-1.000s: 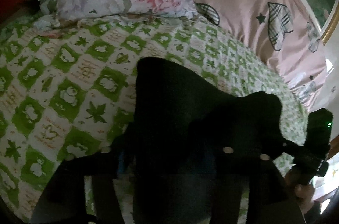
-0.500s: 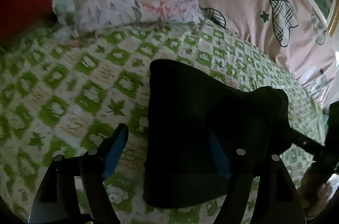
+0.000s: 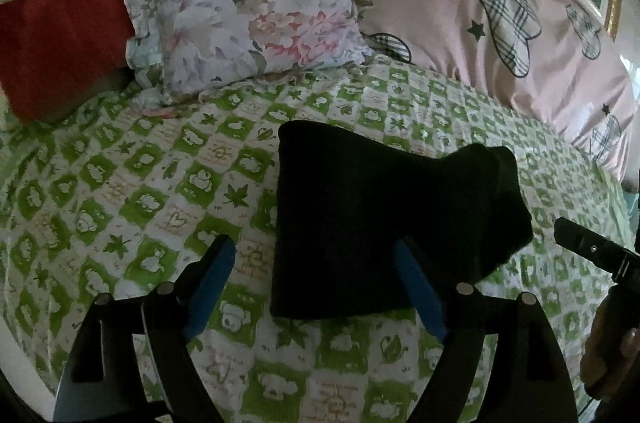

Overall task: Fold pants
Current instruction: 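Lower the folded bundle onto the sheet and open both grippers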

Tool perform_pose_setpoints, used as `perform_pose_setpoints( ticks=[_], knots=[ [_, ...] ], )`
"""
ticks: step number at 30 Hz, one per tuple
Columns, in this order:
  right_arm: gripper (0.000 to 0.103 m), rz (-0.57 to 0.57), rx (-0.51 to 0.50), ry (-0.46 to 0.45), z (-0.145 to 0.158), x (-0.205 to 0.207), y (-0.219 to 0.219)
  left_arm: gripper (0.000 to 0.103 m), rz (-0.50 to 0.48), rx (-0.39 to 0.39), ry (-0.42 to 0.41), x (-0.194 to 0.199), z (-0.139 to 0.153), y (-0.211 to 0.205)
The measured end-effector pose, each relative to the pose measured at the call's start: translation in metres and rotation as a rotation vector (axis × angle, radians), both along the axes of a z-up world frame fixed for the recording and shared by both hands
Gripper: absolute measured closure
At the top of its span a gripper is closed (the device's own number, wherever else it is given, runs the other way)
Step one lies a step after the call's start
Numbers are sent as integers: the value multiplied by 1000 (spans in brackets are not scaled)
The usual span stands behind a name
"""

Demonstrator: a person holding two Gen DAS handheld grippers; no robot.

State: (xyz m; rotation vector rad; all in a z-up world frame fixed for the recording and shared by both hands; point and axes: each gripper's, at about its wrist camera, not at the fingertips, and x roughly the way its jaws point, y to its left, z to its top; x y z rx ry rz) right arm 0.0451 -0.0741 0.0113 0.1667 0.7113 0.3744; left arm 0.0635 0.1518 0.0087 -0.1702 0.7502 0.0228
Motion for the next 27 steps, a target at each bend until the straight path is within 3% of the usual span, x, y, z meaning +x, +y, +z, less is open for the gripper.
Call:
perform_pose_setpoints(
  ticks=[27],
  knots=[
    [15, 75, -109, -6, -16, -25, 31, 20, -26, 73, -2, -22, -9, -18]
  ],
)
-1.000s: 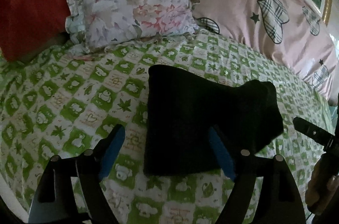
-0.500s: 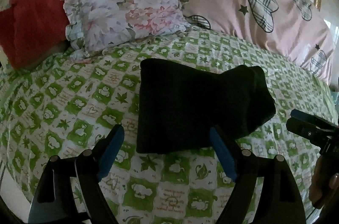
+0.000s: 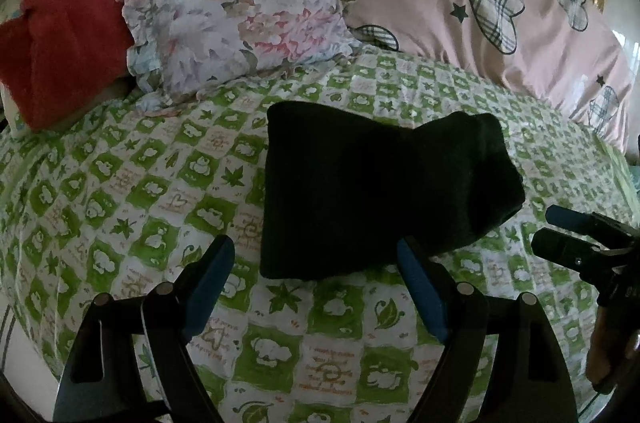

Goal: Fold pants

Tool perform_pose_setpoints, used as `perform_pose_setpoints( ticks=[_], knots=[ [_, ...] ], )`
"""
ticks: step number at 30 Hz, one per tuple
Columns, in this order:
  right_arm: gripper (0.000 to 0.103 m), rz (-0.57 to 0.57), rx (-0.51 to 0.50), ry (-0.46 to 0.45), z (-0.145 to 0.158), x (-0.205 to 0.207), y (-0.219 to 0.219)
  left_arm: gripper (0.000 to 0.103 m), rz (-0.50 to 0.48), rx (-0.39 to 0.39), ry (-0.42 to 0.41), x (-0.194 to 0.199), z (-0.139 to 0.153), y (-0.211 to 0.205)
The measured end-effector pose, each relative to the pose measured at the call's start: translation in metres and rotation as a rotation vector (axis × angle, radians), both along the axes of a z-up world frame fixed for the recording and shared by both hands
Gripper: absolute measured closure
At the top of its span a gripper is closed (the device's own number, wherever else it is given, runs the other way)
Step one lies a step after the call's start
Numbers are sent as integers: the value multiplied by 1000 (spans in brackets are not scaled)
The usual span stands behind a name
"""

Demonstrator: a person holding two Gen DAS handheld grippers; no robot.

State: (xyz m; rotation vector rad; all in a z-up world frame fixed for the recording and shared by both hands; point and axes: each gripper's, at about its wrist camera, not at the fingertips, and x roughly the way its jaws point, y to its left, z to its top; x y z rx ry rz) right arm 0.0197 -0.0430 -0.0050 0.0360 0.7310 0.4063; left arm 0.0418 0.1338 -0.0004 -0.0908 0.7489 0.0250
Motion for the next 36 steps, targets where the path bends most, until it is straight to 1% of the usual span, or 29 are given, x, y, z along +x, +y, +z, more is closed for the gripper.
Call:
perform_pose_setpoints(
  ticks=[5, 9, 16, 24, 36],
  knots=[
    [15, -1, -17, 1, -4, 1, 2, 20, 6, -6, 13, 1, -8, 1],
    [15, -4, -26, -2, -7, 3, 3, 20, 17, 16, 11, 3, -13, 1],
    [15, -4, -35, -1, -12, 6, 6, 20, 13, 29, 12, 5, -19, 0],
    [15, 3, -52, -13, -14, 9, 13, 20, 28, 43, 13, 6, -21, 2],
    [15, 7, -52, -14, -15, 11, 17, 19, 38, 41, 12, 8, -21, 5]
  ],
)
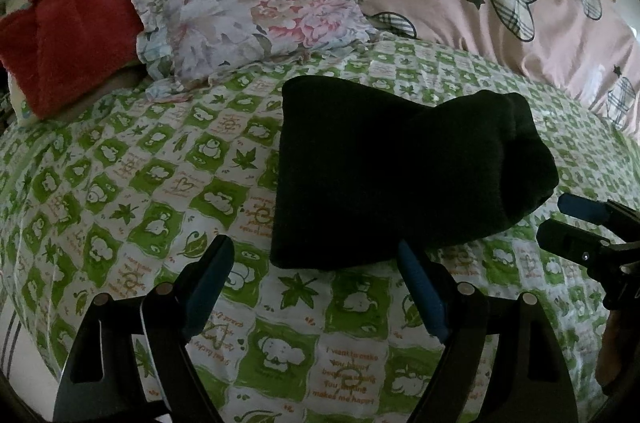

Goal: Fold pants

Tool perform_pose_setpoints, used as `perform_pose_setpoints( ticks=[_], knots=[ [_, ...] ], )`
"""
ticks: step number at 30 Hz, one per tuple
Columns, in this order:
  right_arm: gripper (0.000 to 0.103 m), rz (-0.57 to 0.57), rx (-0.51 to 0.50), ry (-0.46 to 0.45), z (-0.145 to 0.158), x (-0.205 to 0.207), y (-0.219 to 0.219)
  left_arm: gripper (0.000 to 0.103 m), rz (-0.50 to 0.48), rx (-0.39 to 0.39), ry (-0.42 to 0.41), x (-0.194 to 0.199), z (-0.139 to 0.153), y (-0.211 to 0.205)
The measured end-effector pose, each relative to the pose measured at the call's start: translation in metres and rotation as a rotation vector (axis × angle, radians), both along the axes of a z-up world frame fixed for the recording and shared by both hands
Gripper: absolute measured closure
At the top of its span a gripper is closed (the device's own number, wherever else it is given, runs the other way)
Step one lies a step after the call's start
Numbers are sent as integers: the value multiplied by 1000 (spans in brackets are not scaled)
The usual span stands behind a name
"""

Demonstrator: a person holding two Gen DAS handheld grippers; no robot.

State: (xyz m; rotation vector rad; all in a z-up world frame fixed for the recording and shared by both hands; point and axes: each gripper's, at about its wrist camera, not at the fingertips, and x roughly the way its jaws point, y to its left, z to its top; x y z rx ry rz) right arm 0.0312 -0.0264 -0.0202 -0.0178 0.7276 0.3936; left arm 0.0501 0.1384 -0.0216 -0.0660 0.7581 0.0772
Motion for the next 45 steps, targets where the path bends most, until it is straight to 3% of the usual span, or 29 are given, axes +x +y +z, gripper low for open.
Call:
perform_pose_setpoints(
  ticks=[45],
  knots=[
    [15, -8, 43, -45, -1, 8, 6, 18, 6, 20, -58, -1, 6, -2]
  ],
)
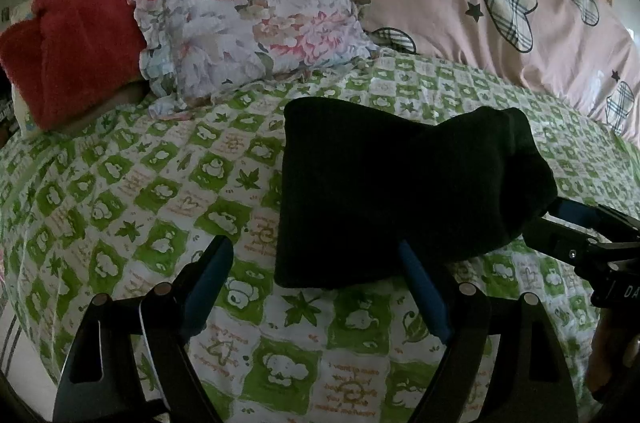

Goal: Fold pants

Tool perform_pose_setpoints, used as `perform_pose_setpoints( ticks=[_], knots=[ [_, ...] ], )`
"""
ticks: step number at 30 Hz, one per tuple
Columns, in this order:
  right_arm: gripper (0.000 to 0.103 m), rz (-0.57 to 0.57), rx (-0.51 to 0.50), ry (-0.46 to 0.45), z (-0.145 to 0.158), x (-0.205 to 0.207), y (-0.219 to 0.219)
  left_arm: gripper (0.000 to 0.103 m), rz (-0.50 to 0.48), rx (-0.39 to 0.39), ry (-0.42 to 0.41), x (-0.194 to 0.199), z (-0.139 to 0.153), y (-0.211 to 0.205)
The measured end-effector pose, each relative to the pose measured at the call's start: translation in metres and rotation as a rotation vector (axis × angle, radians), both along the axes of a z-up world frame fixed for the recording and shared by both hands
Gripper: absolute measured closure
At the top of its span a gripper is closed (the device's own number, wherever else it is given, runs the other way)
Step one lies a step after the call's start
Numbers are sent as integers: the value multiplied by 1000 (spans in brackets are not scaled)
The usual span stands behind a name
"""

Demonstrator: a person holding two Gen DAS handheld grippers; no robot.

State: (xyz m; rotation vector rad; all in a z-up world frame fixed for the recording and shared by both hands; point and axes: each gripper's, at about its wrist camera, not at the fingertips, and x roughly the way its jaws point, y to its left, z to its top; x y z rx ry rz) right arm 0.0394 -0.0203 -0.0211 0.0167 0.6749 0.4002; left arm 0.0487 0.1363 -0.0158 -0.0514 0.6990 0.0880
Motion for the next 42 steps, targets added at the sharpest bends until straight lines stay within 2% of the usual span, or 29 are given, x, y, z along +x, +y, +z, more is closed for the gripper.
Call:
perform_pose_setpoints(
  ticks=[18, 42],
  knots=[
    [15, -17, 14, -34, 6, -3, -4, 18, -9, -3, -16, 0, 5, -2],
    [15, -28, 25, -33, 8, -5, -9, 18, -27, -9, -34, 6, 15, -13]
  ],
)
